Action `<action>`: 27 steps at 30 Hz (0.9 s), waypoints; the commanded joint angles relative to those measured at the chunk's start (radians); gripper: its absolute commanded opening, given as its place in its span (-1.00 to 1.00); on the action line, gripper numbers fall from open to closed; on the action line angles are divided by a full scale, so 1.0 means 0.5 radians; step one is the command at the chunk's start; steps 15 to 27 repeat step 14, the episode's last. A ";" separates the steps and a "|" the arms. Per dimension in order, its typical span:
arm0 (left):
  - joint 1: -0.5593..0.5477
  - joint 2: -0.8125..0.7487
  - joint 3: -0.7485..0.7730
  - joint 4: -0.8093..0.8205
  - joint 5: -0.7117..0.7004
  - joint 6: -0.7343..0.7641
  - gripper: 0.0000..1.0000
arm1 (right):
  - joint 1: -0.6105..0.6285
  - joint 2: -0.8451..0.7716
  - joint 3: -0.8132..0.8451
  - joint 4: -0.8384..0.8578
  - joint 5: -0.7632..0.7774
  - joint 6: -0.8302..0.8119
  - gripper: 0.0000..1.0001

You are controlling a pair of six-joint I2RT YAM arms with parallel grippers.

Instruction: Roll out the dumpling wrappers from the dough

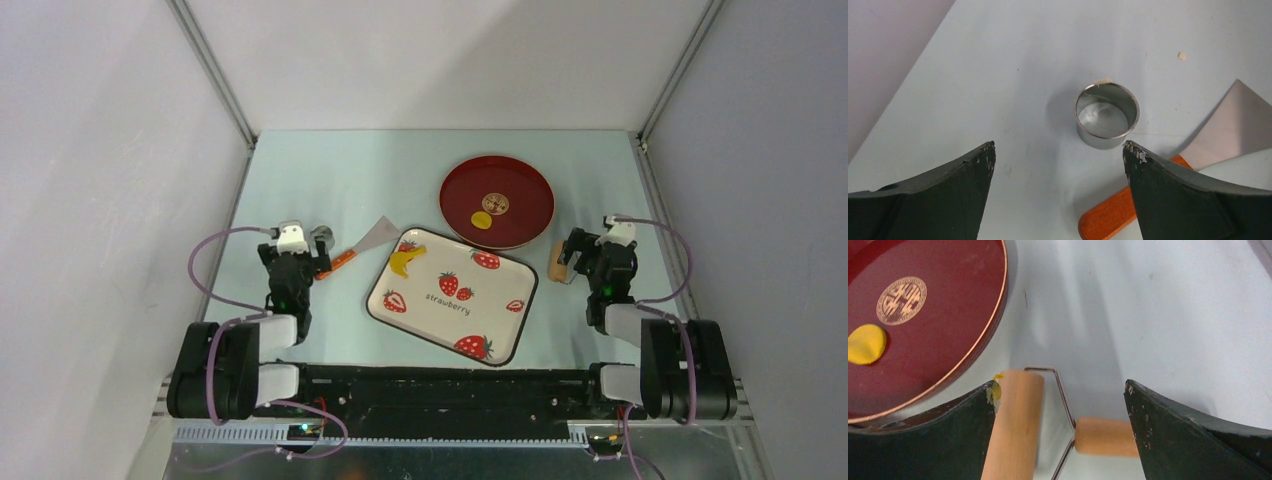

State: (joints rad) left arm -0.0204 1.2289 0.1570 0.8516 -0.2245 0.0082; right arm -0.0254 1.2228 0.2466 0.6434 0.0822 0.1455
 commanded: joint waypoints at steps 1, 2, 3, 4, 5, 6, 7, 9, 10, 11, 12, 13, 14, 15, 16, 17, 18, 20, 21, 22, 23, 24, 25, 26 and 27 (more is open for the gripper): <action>0.034 0.051 0.054 0.437 -0.056 -0.001 0.99 | -0.025 0.208 0.049 0.525 0.006 -0.097 0.99; 0.035 0.053 0.054 0.438 -0.061 -0.001 0.99 | -0.019 0.220 0.042 0.529 -0.012 -0.111 0.99; 0.035 0.054 0.056 0.438 -0.059 -0.001 0.99 | -0.007 0.256 0.016 0.610 -0.040 -0.139 0.99; 0.035 0.055 0.055 0.438 -0.058 -0.001 1.00 | 0.000 0.264 0.005 0.670 -0.044 -0.152 0.99; 0.035 0.055 0.055 0.438 -0.057 -0.001 0.99 | 0.008 0.265 0.003 0.663 -0.036 -0.159 0.99; 0.035 0.053 0.055 0.437 -0.057 -0.001 0.99 | 0.008 0.264 0.005 0.653 -0.034 -0.159 0.99; 0.035 0.052 0.054 0.438 -0.060 -0.001 0.99 | 0.008 0.267 0.004 0.657 -0.034 -0.161 0.99; 0.035 0.051 0.055 0.438 -0.060 -0.001 0.99 | 0.008 0.267 0.004 0.660 -0.035 -0.164 0.99; 0.035 0.051 0.055 0.438 -0.060 -0.001 1.00 | 0.008 0.266 0.004 0.661 -0.034 -0.163 0.99; 0.035 0.057 0.057 0.437 -0.060 -0.001 0.99 | 0.010 0.265 0.004 0.661 -0.035 -0.164 0.99; 0.035 0.059 0.057 0.437 -0.060 -0.001 0.99 | 0.009 0.266 0.004 0.661 -0.035 -0.164 0.99; 0.035 0.058 0.059 0.438 -0.060 -0.001 0.99 | 0.008 0.266 0.004 0.660 -0.035 -0.165 0.99; 0.035 0.058 0.058 0.438 -0.060 -0.001 0.99 | 0.008 0.266 0.004 0.661 -0.035 -0.164 0.99; 0.035 0.058 0.058 0.438 -0.060 -0.001 0.99 | 0.008 0.266 0.004 0.661 -0.035 -0.164 0.99; 0.035 0.058 0.058 0.438 -0.060 -0.001 0.99 | 0.008 0.266 0.004 0.661 -0.035 -0.164 0.99; 0.035 0.058 0.058 0.438 -0.060 -0.001 0.99 | 0.008 0.266 0.004 0.661 -0.035 -0.164 0.99; 0.035 0.058 0.058 0.438 -0.060 -0.001 0.99 | 0.008 0.266 0.004 0.661 -0.035 -0.164 0.99; 0.035 0.058 0.058 0.438 -0.060 -0.001 0.99 | 0.008 0.266 0.004 0.661 -0.035 -0.164 0.99; 0.035 0.058 0.058 0.438 -0.060 -0.001 0.99 | 0.008 0.266 0.004 0.661 -0.035 -0.164 0.99; 0.035 0.058 0.058 0.438 -0.060 -0.001 0.99 | 0.008 0.266 0.004 0.661 -0.035 -0.164 0.99; 0.035 0.058 0.058 0.438 -0.060 -0.001 0.99 | 0.008 0.266 0.004 0.661 -0.035 -0.164 0.99; 0.035 0.058 0.058 0.438 -0.060 -0.001 0.99 | 0.008 0.266 0.004 0.661 -0.035 -0.164 0.99; 0.035 0.058 0.058 0.438 -0.060 -0.001 0.99 | 0.008 0.266 0.004 0.661 -0.035 -0.164 0.99; 0.035 0.058 0.058 0.438 -0.060 -0.001 0.99 | 0.008 0.266 0.004 0.661 -0.035 -0.164 0.99; 0.035 0.058 0.058 0.438 -0.060 -0.001 0.99 | 0.008 0.266 0.004 0.661 -0.035 -0.164 0.99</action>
